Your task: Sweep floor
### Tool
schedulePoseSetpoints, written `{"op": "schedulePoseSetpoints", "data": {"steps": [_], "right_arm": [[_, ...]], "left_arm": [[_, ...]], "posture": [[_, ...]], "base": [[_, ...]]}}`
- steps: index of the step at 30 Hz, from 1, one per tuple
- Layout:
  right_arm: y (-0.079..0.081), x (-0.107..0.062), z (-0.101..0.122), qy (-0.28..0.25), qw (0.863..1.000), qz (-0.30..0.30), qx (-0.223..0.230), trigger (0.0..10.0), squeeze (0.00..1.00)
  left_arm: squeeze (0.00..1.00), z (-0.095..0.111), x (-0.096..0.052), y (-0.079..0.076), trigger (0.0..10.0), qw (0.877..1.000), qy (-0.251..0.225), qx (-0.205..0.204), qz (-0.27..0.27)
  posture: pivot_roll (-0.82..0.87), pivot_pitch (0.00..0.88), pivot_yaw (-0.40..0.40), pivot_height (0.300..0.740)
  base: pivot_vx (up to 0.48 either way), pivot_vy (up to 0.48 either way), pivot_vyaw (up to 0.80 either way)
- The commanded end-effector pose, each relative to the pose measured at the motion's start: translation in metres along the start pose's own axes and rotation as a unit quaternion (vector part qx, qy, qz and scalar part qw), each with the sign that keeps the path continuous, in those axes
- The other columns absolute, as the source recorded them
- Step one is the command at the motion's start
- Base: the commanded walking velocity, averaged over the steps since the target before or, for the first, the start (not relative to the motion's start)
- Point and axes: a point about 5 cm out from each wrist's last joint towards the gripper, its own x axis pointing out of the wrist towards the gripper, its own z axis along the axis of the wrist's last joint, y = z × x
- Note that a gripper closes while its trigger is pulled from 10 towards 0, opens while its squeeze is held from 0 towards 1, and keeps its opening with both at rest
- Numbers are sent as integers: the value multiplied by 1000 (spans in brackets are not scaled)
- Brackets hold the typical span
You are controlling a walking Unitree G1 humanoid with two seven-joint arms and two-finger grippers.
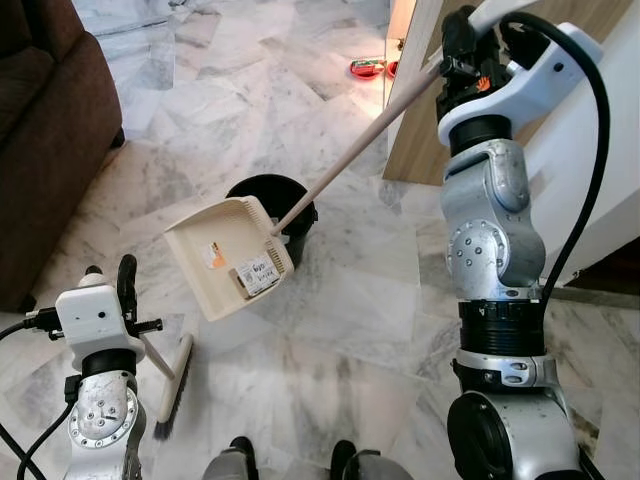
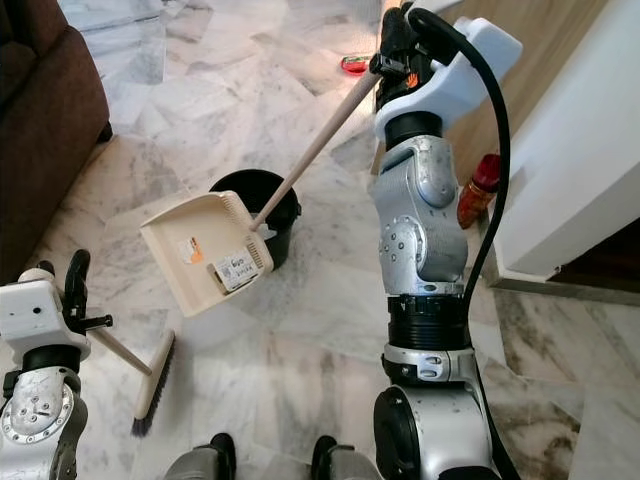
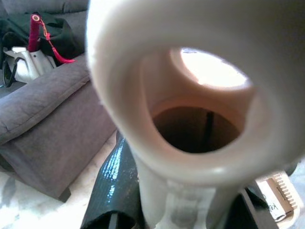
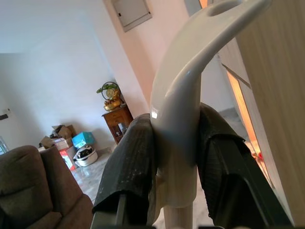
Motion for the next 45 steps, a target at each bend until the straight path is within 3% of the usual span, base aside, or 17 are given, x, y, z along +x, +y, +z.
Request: {"op": "schedulePoseSetpoints", "data": {"steps": [1,45], "right_arm": [[8,2,15,-39,999,18,17,10000,0],[14,3,16,-40,998,30,31,10000,0]], "left_arm": [[0,9,0,5,10000,999,-29,16,10],[0,12,2,7,10000,999,-38,19,23]], "posture": [[87,232,-51,740],[90,238,-59,740]], "base": [[345,0,0],[351,0,0]]}}
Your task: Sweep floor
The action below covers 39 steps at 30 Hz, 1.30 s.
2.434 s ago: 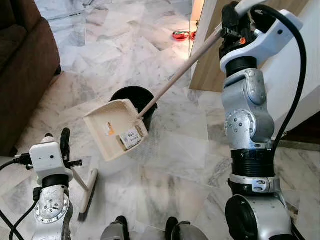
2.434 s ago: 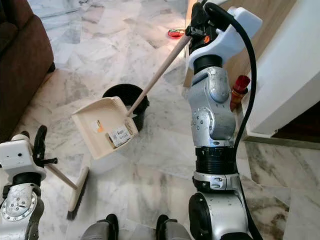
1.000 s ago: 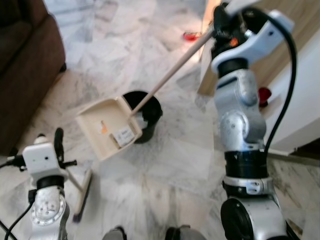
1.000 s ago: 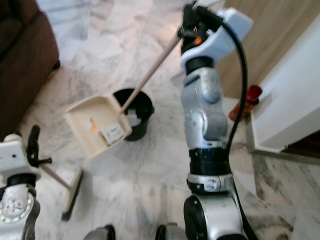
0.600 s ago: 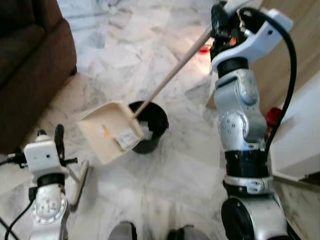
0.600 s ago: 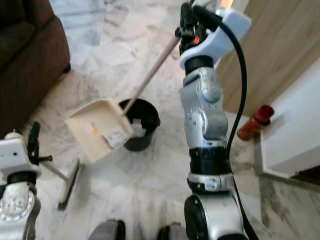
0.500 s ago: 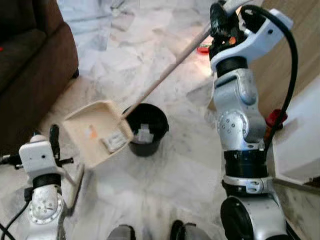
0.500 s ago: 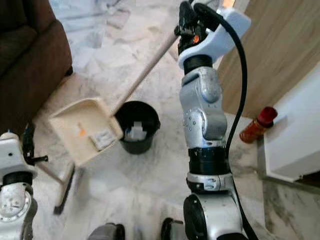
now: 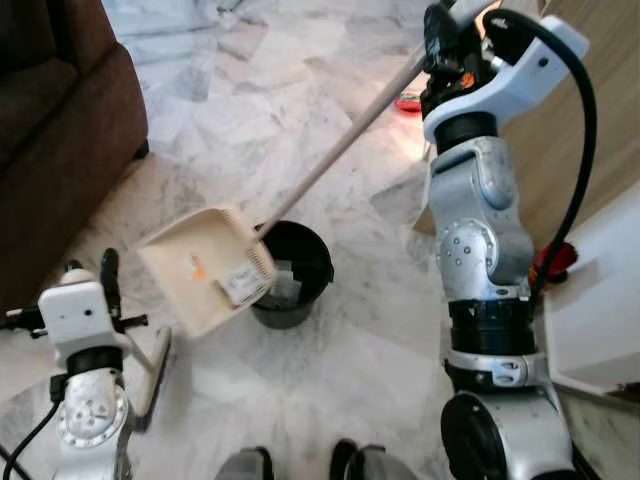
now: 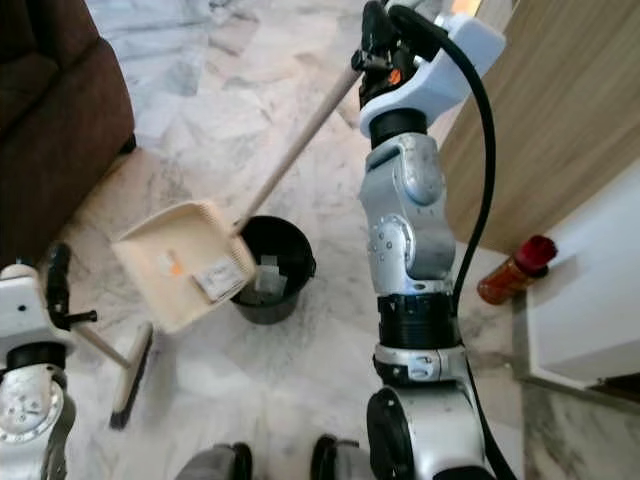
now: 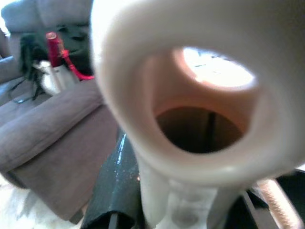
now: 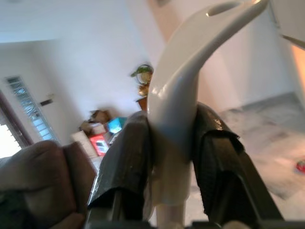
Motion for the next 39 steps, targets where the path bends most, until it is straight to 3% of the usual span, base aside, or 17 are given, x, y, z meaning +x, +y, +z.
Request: {"op": "schedulePoseSetpoints", "data": {"steps": [1,30,39], "right_arm": [[7,4,20,-45,999,13,0,10000,0],[9,5,22,-49,999,16,5,10000,0],[8,4,21,-51,999,16,2,10000,0]], "left_arm": [[0,6,0,2,10000,1000,-18,1,3],[0,8,2,2,10000,1000,-24,0,4],[0,9,1,1,10000,1000,-30,-4,2]], "posture": [[90,238,-59,740],[94,225,-62,740],[93,239,-59,740]], "base": [[401,0,0],[340,0,0],[0,0,0]]}}
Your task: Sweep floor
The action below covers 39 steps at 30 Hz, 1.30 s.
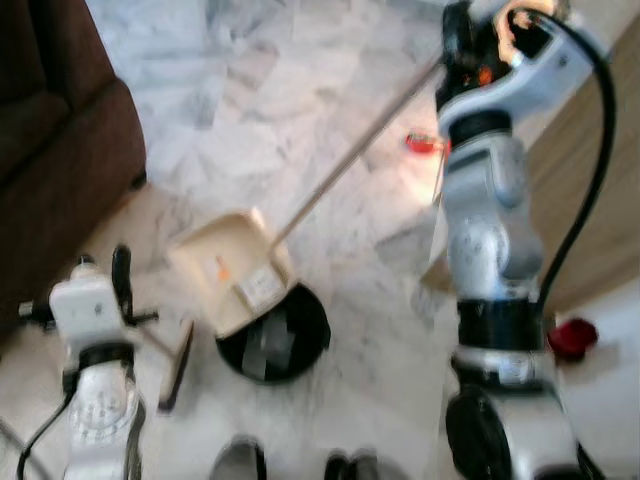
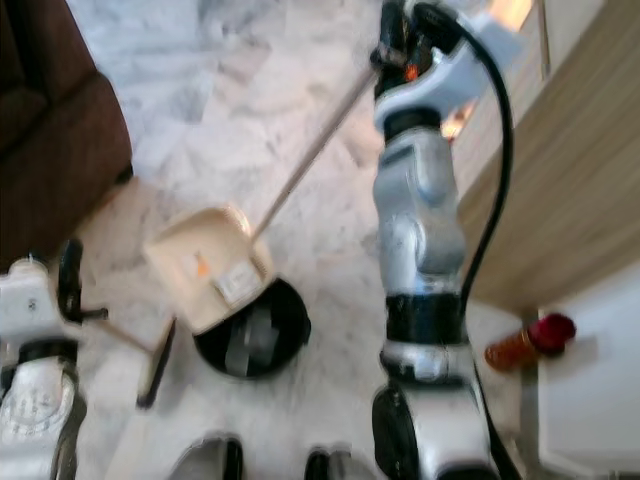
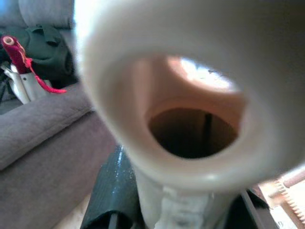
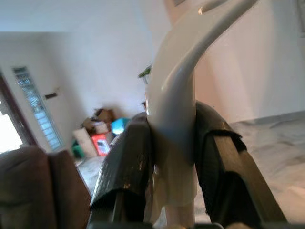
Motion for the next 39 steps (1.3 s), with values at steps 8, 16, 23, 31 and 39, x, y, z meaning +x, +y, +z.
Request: {"op": "schedulePoseSetpoints", "data": {"steps": [8,16,23,31,39], "right_arm": [[5,-3,17,-57,998,16,2,10000,0],[7,-8,20,-74,997,30,-22,10000,0],[25,-21,16,-97,989,80,-72,10000,0],[50,-37,13,-117,980,127,-95,10000,0],[71,-56,15,-152,957,187,-159,10000,0]], "left_arm": [[0,6,-3,4,10000,1000,-16,7,4],[0,6,-3,3,10000,1000,-16,7,1],[0,6,-4,2,10000,1000,-16,7,-2],[0,6,-4,0,10000,1000,-18,9,-10],[0,5,-3,-2,10000,1000,-19,10,-18]], "posture": [[90,246,-56,740],[87,250,-54,740],[89,249,-51,740],[86,240,-46,740],[80,239,-43,740]], "base": [[0,0,0],[0,0,0],[0,0,0],[0,0,0],[0,0,0]]}}
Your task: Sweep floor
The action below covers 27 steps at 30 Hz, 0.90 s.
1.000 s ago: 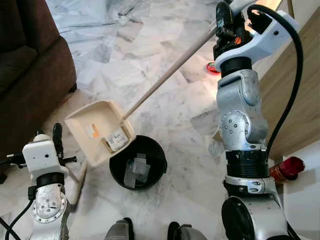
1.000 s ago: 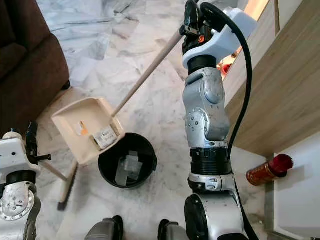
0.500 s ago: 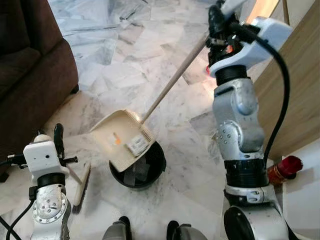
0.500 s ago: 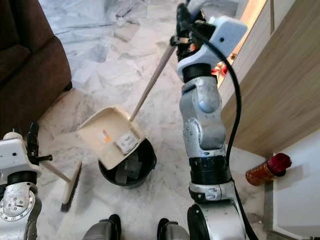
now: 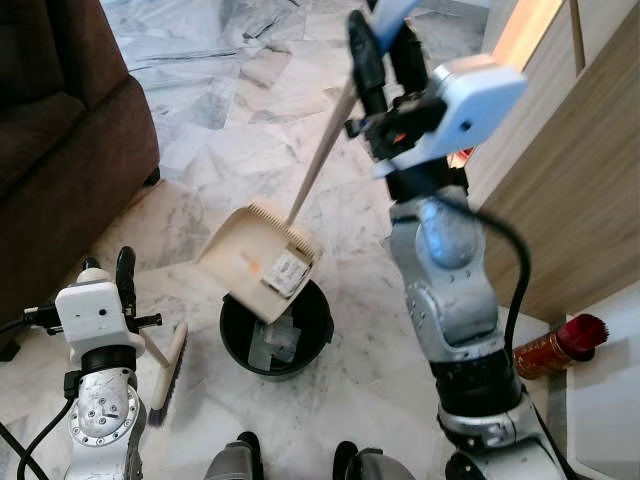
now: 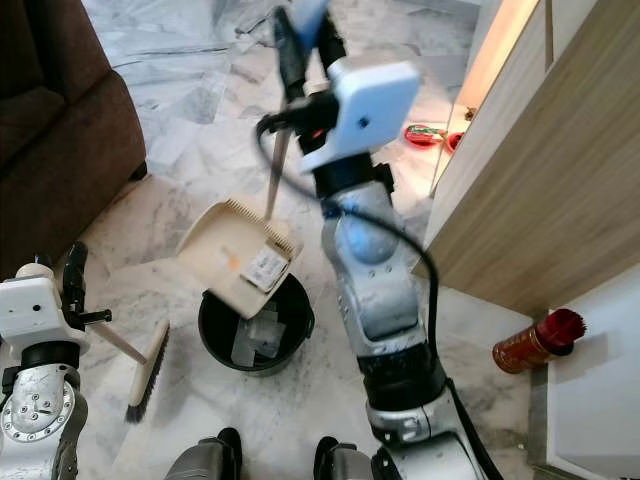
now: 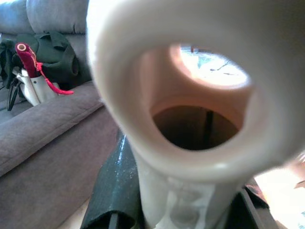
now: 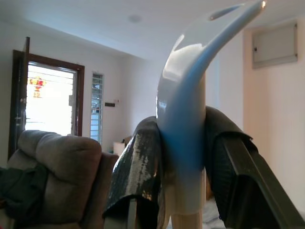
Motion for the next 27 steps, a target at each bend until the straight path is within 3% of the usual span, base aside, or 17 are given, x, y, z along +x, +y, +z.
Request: {"op": "schedulePoseSetpoints", "data": {"steps": [1,27], "right_arm": [[6,0,24,-61,998,15,-4,10000,0],[16,-8,34,-84,995,40,-33,10000,0]], "left_arm": [[0,7,1,2,10000,1000,-24,9,-3],[0,7,2,1,10000,1000,-25,11,-3]], "posture": [[80,239,-43,740],[78,245,-44,740]], "base": [[0,0,0],[0,0,0]]}}
